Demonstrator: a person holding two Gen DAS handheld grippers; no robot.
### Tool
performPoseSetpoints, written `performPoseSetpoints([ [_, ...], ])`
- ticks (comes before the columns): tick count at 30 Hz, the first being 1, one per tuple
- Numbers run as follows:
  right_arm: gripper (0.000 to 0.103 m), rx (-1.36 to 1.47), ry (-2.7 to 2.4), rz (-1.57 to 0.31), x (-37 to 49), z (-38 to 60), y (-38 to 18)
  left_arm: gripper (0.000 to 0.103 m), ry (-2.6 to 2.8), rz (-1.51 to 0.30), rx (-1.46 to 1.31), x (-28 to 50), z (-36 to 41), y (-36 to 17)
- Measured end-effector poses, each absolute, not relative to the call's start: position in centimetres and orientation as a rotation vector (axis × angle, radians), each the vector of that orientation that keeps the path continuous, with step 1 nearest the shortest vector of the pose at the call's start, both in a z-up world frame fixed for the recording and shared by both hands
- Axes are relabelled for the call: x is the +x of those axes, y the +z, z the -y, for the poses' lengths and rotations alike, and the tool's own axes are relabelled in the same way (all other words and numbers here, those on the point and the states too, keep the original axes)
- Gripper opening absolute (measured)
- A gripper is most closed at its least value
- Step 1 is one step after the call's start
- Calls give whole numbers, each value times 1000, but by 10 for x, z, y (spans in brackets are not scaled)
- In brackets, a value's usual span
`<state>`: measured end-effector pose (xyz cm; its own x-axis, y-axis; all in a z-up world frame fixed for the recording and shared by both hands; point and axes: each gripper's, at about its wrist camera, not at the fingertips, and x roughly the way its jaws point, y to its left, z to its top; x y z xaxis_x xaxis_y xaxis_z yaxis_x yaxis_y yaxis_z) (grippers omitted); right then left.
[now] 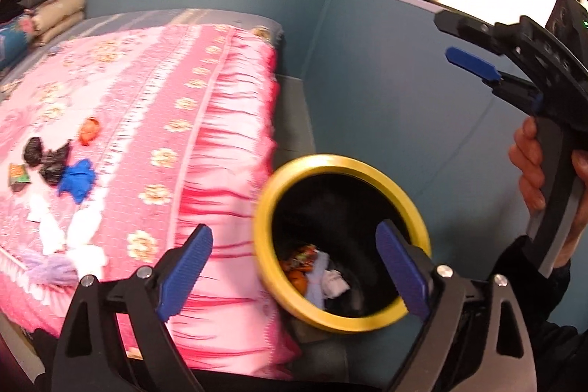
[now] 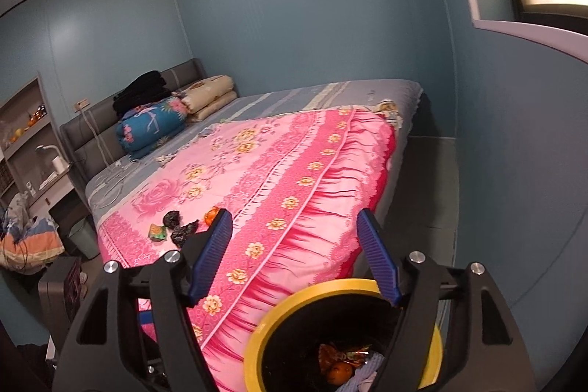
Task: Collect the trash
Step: 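Move both tools back over the bed toward the green packet and blue glove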
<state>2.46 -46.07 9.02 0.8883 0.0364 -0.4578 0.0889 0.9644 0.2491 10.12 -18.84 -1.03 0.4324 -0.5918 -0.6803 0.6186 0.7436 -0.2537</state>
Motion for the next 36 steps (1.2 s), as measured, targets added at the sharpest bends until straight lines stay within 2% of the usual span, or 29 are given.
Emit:
performPoseSetpoints([
  [11,68,167,140,-522,92,385,96,90,-572,-771,-20,133,115,5],
  [21,68,72,235,-576,148,321,97,90,-355,-800,-40,169,34,-11],
  [36,68,-76,419,-736,268,219,25,90,-42,-836,-52,280,-84,-41],
])
